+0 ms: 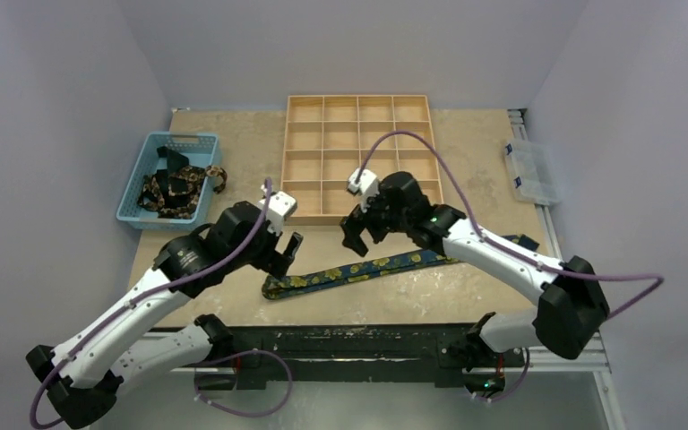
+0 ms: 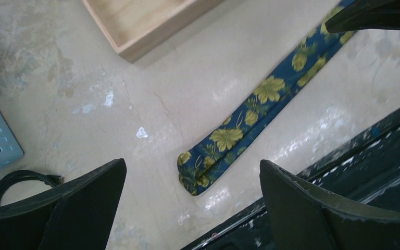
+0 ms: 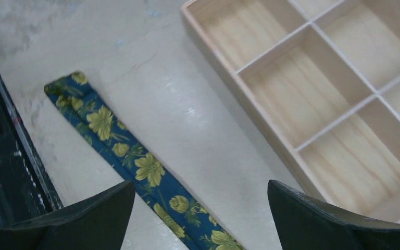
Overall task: Roll the ties
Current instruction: Flatten out the tie at the center of the board.
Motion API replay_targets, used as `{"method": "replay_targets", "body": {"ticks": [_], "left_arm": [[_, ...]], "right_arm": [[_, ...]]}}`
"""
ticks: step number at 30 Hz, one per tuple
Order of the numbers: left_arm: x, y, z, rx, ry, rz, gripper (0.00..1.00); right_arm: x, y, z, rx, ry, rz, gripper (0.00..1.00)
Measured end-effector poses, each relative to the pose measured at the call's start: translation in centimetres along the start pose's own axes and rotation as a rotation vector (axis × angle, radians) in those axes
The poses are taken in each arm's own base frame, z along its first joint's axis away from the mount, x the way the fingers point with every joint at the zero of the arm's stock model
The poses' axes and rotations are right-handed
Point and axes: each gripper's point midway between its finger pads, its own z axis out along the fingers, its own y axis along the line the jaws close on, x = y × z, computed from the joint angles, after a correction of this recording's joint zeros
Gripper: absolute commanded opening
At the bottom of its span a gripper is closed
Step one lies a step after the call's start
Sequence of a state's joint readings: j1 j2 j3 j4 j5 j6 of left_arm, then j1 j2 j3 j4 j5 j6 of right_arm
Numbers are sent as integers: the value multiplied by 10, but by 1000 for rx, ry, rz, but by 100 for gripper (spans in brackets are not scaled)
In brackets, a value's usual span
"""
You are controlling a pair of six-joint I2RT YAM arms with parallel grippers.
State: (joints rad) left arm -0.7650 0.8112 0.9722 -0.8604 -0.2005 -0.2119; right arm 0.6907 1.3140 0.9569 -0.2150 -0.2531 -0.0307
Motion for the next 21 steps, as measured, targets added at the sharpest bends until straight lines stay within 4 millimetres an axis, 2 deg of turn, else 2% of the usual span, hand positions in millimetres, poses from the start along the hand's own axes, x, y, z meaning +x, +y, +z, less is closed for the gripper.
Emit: {"method": "replay_targets", "body": {"ticks": [2, 5, 9, 13, 17, 21], "left_arm": [[18, -2, 9, 23, 84, 93, 100], [27, -5, 6, 77, 117, 194, 99], [32, -6, 0, 128, 72, 287, 92], [48, -6, 5, 168, 123, 402, 88], [81, -3, 25, 200, 236, 520, 89], [108, 2, 33, 219, 300, 590, 90]], "right_arm": [[14, 19, 15, -40, 77, -97, 95], [39, 33, 24, -78, 173, -196, 93], [52, 25, 19, -48, 231, -227, 91], [70, 18, 10, -19, 323, -218, 90], [91, 9, 0, 27, 421, -209, 91], [106, -3, -3, 92, 495, -204, 91]]}}
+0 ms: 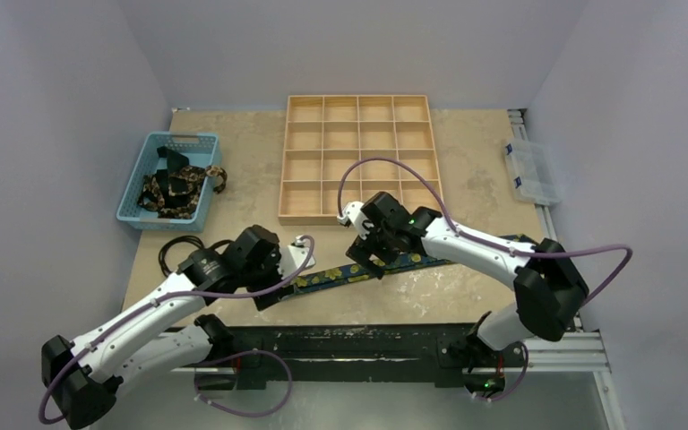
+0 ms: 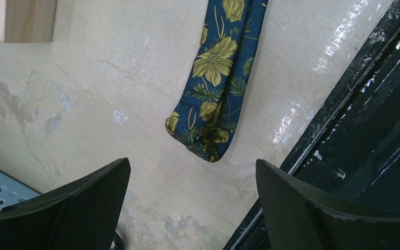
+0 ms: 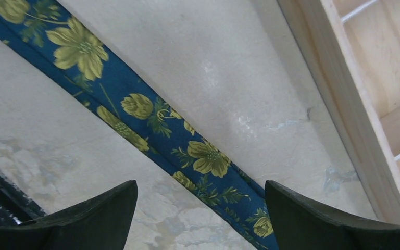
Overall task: Roll the ties
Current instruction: Flatten out the tie at the center of the board.
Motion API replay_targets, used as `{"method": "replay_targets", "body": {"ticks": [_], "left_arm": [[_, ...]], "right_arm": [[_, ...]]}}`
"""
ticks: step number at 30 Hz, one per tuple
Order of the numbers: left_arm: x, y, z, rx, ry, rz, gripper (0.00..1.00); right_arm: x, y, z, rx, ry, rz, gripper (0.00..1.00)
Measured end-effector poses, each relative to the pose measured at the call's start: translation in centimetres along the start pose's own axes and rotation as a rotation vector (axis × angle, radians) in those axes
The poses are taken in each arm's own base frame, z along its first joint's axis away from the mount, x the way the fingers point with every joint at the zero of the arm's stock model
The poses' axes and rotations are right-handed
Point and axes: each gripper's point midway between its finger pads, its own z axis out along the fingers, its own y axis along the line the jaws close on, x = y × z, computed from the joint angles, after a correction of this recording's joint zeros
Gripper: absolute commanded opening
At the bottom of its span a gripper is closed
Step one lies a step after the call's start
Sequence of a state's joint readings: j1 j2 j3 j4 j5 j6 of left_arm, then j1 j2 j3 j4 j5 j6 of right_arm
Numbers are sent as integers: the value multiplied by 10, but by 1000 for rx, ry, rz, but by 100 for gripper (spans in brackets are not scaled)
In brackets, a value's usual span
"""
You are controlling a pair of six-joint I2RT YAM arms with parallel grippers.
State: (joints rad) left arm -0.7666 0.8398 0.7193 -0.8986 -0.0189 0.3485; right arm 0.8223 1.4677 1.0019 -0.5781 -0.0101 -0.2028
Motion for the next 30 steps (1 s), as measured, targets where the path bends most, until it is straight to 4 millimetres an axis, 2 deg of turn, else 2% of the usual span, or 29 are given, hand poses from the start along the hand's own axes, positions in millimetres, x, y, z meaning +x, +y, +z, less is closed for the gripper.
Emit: {"method": "replay_targets", "body": {"ticks": [5, 9, 12, 15, 20, 24, 30], "left_arm": [[13, -7, 21, 28, 22, 44, 88], [20, -9, 32, 42, 54, 82, 80], [12, -4, 38, 33, 36, 88, 75], [6, 2, 43, 17, 20, 94, 68], [6, 20, 52, -22, 26, 49, 62], [2, 43, 50, -84, 2, -11, 61], [-15, 61, 57, -124, -10, -9, 61]], "right_arm": [[31, -5, 23, 31, 157, 17, 88], [56, -12, 33, 44, 263, 53, 82], [62, -19, 32, 53, 283, 96, 71], [66, -28, 31, 77, 292, 131, 65], [80, -44, 35, 117, 344, 195, 54], [88, -66, 32, 164, 356, 268, 46], [115, -110, 20, 267, 405, 412, 49]]}}
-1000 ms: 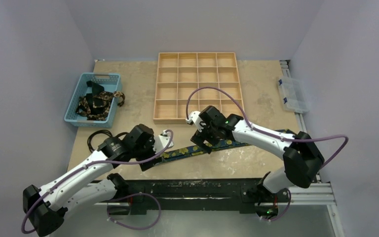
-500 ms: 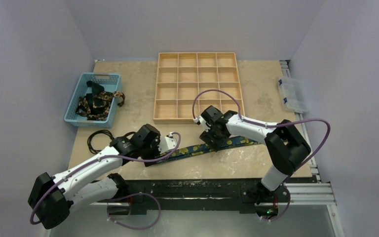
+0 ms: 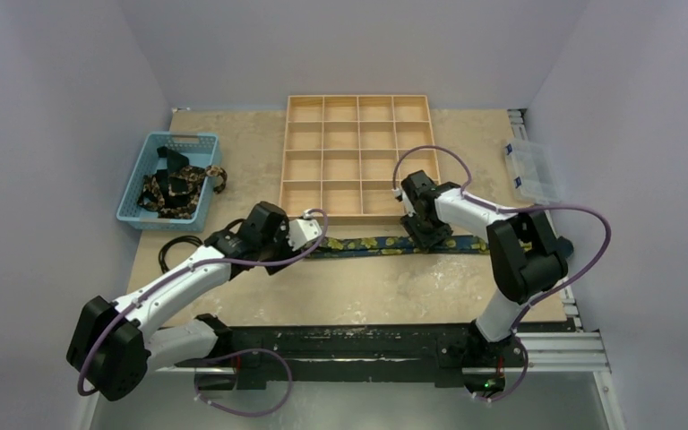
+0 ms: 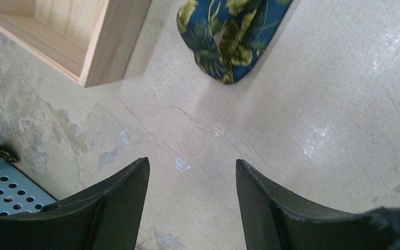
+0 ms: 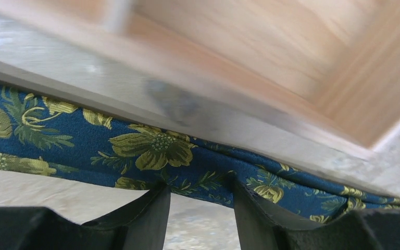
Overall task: Roll the ties
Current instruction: Flatten out the tie at the center of the board.
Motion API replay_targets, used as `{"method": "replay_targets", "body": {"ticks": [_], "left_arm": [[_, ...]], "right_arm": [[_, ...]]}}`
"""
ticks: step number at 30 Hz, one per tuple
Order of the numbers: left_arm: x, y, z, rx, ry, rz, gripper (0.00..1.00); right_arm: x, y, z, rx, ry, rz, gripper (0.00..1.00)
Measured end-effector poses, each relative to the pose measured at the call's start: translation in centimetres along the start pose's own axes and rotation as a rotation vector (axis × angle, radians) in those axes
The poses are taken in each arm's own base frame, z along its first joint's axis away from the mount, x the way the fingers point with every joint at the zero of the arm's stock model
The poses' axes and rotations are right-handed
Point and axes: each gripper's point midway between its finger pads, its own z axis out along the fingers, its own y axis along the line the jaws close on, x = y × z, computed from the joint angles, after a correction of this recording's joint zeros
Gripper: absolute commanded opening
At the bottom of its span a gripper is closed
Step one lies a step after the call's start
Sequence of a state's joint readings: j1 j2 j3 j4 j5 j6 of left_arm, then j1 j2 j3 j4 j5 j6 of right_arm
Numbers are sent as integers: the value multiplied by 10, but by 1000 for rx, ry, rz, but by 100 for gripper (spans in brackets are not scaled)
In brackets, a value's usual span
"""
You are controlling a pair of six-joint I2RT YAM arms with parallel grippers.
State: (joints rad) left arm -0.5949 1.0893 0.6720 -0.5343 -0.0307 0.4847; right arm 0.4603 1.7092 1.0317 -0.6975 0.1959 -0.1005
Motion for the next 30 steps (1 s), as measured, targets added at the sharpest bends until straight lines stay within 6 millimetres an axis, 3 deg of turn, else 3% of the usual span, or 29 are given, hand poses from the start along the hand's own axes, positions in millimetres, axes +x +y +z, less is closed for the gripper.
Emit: {"method": "replay_targets", "body": {"ticks": [2, 5, 9, 13, 17, 19, 25, 30], "left_arm": [[-5, 5, 3, -11, 0, -8, 61], [-10, 11, 5, -25, -8, -23, 63], [-18, 15, 3, -35, -30, -82, 65], [-46, 31, -9, -67, -97, -142, 65], [-76, 49, -18, -104, -171, -171, 65], [-80, 52, -15, -105, -172, -181, 65], [-68, 46, 7, -66, -88, -188, 65], [-76, 52, 24, -50, -51, -193, 65]], "right_arm": [[5, -14, 2, 25, 17, 41, 56], [11, -27, 1, 65, 38, 62, 74], [11, -28, -10, 84, 22, 52, 83], [-3, -22, -42, 76, -77, 35, 83], [-33, -9, -78, -9, -224, 41, 79], [-46, -2, -88, -60, -273, 43, 76], [-63, 29, -87, -211, -309, 23, 66], [-70, 51, -77, -303, -303, 13, 62]]}}
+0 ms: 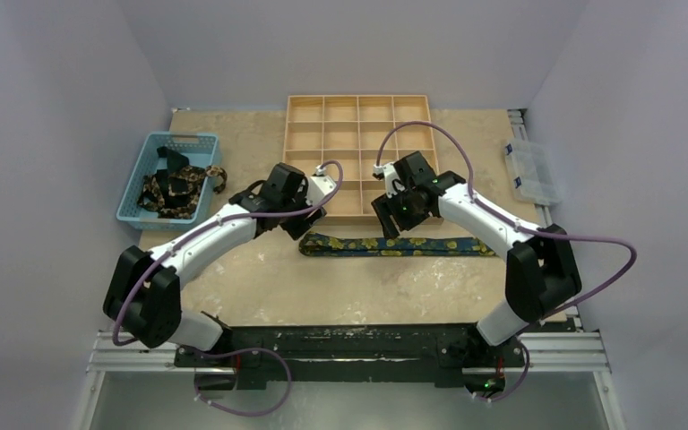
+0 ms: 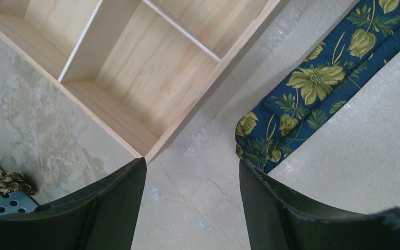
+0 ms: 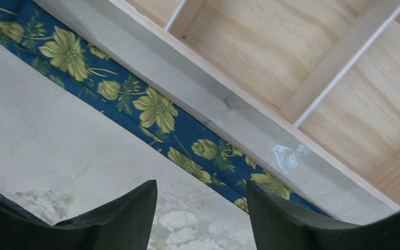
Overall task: Roll the ties
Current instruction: Flatten out the tie at the center of the board, then roll the tie at the center of the board.
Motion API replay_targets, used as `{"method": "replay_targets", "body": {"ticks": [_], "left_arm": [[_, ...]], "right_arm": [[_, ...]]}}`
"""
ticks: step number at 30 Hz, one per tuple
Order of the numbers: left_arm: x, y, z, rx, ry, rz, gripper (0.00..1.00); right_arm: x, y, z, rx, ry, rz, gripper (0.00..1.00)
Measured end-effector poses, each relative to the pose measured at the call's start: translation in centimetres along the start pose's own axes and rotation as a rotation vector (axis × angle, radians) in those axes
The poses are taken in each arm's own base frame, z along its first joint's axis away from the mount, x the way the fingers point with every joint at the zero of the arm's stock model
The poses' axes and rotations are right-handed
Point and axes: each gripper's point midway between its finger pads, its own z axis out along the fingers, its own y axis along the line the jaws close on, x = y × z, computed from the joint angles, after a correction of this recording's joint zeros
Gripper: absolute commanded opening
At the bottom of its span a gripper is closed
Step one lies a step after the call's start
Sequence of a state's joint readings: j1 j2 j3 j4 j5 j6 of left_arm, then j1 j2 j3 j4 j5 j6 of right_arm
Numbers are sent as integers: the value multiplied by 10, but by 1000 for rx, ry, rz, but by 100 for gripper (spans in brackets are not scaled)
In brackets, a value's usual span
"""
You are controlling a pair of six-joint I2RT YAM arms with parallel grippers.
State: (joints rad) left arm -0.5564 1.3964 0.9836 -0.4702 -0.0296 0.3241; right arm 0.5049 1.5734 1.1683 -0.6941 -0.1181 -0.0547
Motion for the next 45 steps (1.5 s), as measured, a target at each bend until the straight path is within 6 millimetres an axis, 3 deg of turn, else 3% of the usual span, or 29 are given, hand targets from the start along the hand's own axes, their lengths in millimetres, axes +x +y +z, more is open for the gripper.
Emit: {"method": "replay_targets", "body": {"ticks": [8, 16, 21, 27, 31, 36, 40, 45], "left_arm": [[-9, 3, 18, 9, 25, 1, 65], [-4, 1, 25, 19, 48, 2, 65], [2, -2, 31, 28, 71, 2, 65], [18, -8, 34, 40, 103, 3, 65], [41, -17, 34, 58, 150, 5, 65], [52, -22, 15, 53, 128, 8, 65], [31, -13, -6, 18, 38, 5, 65], [4, -2, -16, -9, -27, 1, 65]], "right_arm": [[-13, 10, 3, -54, -52, 78, 62], [-25, 1, -16, -30, -123, 161, 62], [-22, -2, -24, -6, -139, 176, 63], [-19, -4, -30, 13, -150, 179, 63], [-17, -4, -32, 14, -152, 185, 63], [-15, -4, -31, 15, -146, 187, 64], [-14, -4, -30, 15, -144, 187, 64], [-13, -4, -30, 15, -142, 190, 66]]}}
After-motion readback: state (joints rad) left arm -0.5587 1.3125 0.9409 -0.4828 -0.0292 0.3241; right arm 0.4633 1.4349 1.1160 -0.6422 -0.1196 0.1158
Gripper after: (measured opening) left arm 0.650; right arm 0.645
